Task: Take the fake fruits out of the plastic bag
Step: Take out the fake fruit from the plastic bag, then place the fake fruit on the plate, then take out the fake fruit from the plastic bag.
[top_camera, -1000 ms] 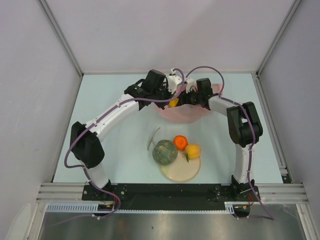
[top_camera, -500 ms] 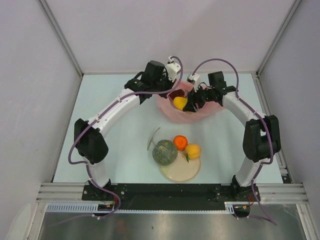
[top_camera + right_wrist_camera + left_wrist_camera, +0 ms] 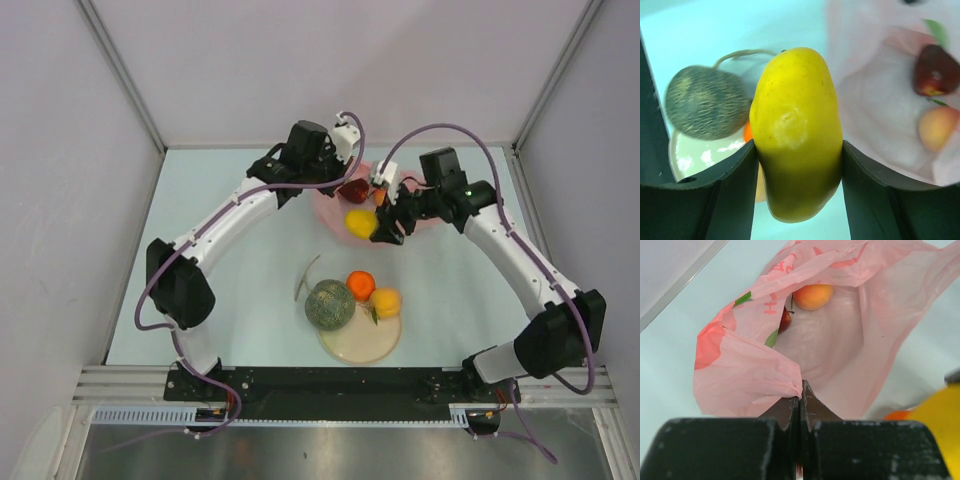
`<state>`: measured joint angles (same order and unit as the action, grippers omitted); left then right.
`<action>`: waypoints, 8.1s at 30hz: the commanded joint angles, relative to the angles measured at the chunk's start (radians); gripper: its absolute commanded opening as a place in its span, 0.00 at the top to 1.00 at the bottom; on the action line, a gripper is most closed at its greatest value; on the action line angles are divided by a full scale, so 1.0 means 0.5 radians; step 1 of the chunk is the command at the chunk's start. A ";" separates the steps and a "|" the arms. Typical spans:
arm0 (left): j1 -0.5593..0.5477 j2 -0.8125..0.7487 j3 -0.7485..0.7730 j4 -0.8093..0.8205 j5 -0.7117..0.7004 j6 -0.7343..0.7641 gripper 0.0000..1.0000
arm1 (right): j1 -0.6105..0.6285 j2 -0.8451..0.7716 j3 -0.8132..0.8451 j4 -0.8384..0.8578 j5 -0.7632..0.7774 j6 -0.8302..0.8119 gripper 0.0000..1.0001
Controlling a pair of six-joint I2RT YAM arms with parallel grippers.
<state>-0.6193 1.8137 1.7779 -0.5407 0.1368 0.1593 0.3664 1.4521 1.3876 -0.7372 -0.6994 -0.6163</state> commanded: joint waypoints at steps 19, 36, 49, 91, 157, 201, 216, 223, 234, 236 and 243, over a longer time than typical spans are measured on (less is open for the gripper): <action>0.005 -0.857 -0.883 0.140 0.355 0.068 1.00 | 1.519 -0.438 -0.796 -0.078 1.049 -0.602 1.00; 0.005 -0.958 -0.997 0.180 0.411 -0.002 0.99 | 1.654 -0.487 -1.327 0.606 1.073 -0.439 1.00; 0.005 -0.986 -1.055 0.180 0.539 -0.009 1.00 | 1.691 -0.591 -1.361 0.416 1.046 -0.446 0.00; 0.005 -0.971 -1.104 0.192 0.644 -0.015 1.00 | 1.494 -0.456 -1.309 0.358 1.065 -0.384 0.22; 0.008 -0.986 -1.166 0.180 0.665 -0.012 1.00 | 1.608 -0.395 -1.459 0.775 0.994 -0.516 0.96; 0.008 -0.599 -1.019 0.155 -0.086 0.077 1.00 | 0.188 0.550 -0.386 1.118 0.893 0.367 0.58; 0.008 -0.658 -0.721 0.220 -0.089 0.203 1.00 | 0.071 1.452 0.688 1.085 0.942 0.610 0.00; 0.008 -0.563 -0.635 0.213 -0.071 0.243 1.00 | 0.059 1.716 0.970 1.042 0.884 0.622 0.00; 0.008 -0.492 -0.604 0.219 -0.151 0.176 1.00 | 0.034 1.818 1.069 1.106 0.721 0.607 0.46; 0.008 -0.483 -0.604 0.238 -0.178 0.166 1.00 | 0.019 1.696 1.011 1.115 0.648 0.616 0.53; 0.011 -0.419 -0.583 0.278 -0.267 0.117 1.00 | -0.003 1.116 0.426 1.168 0.350 0.579 0.56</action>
<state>-0.6193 1.5867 1.4353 -0.4404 0.0437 0.2451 0.3706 2.2265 1.6943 -0.1860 -0.4099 -0.3153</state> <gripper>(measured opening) 0.009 0.732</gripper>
